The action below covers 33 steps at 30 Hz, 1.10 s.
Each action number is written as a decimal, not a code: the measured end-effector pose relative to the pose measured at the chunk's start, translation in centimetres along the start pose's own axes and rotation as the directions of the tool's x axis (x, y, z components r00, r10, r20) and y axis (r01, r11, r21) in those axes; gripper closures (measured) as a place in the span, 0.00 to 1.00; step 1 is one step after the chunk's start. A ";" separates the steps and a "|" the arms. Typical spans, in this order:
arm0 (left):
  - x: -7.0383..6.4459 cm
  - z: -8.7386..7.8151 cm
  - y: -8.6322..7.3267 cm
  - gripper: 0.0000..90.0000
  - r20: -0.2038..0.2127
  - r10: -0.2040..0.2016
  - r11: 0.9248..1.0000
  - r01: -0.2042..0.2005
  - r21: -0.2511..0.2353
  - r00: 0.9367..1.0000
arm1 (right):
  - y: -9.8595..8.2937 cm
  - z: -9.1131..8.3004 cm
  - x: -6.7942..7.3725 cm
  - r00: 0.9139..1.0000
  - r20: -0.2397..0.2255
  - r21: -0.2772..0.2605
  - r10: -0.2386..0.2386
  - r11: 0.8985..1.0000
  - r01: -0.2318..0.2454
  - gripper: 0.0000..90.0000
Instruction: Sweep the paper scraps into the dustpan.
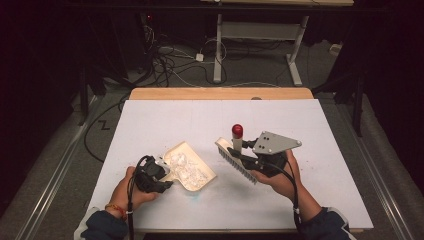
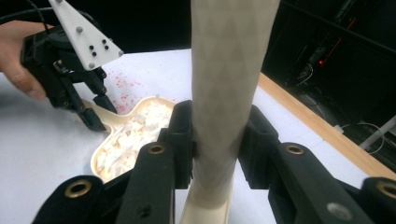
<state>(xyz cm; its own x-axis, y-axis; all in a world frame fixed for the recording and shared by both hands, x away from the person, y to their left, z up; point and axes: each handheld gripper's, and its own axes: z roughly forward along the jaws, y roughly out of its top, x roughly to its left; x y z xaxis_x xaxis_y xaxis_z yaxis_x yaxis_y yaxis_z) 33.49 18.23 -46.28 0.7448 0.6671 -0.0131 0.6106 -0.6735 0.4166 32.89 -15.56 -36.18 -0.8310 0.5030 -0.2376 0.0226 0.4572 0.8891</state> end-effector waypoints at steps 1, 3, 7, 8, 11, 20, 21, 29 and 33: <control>0.0 0.0 0.0 0.69 0.000 -0.002 1.000 0.002 -0.004 1.000 | -0.2 -0.4 -0.1 1.000 0.001 0.001 0.002 1.000 -0.002 0.78; 0.0 0.0 -0.1 0.69 -0.002 -0.009 1.000 0.009 -0.006 1.000 | -0.5 -1.1 -0.3 1.000 0.001 0.003 0.024 1.000 -0.024 0.78; 0.0 -0.2 -0.4 0.69 -0.025 -0.027 1.000 0.026 -0.012 0.999 | -1.2 -2.8 -0.6 0.999 0.001 0.001 0.045 0.999 -0.045 0.78; 0.0 -0.3 -0.5 0.69 -0.027 -0.035 0.999 0.034 -0.014 0.999 | -1.3 -3.3 -0.6 0.999 0.003 0.001 0.050 0.999 -0.050 0.78; 0.1 -0.6 -0.9 0.69 -0.037 -0.051 0.998 0.050 -0.028 0.998 | -1.8 -4.6 -0.8 0.998 0.014 0.001 0.064 0.998 -0.064 0.78; 0.6 -1.1 -2.0 0.69 -0.051 -0.097 0.995 0.095 -0.040 0.994 | -4.0 -8.6 -1.8 0.992 0.038 0.008 0.121 0.993 -0.121 0.78; 0.6 -1.1 -2.0 0.69 -0.051 -0.100 0.994 0.098 -0.039 0.994 | -4.2 -9.0 -1.8 0.991 0.044 0.013 0.123 0.992 -0.124 0.78; 0.9 -1.4 -2.8 0.69 -0.071 -0.142 0.989 0.138 -0.052 0.987 | -5.9 -11.7 -2.3 0.985 0.072 0.033 0.156 0.987 -0.159 0.78; 0.6 -1.7 -3.6 0.69 -0.089 -0.186 0.981 0.180 -0.074 0.978 | -6.4 -12.7 -2.5 0.983 0.052 0.031 0.174 0.984 -0.176 0.78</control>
<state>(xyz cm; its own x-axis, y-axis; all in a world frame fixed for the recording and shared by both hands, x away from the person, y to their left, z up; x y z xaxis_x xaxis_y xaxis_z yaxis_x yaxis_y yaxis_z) 31.31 21.59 -46.28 0.5910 0.8066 -0.0098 0.7134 -0.5170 0.4731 27.74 -29.02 -36.34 -0.7843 0.6125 -0.0990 0.1858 0.3840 0.9044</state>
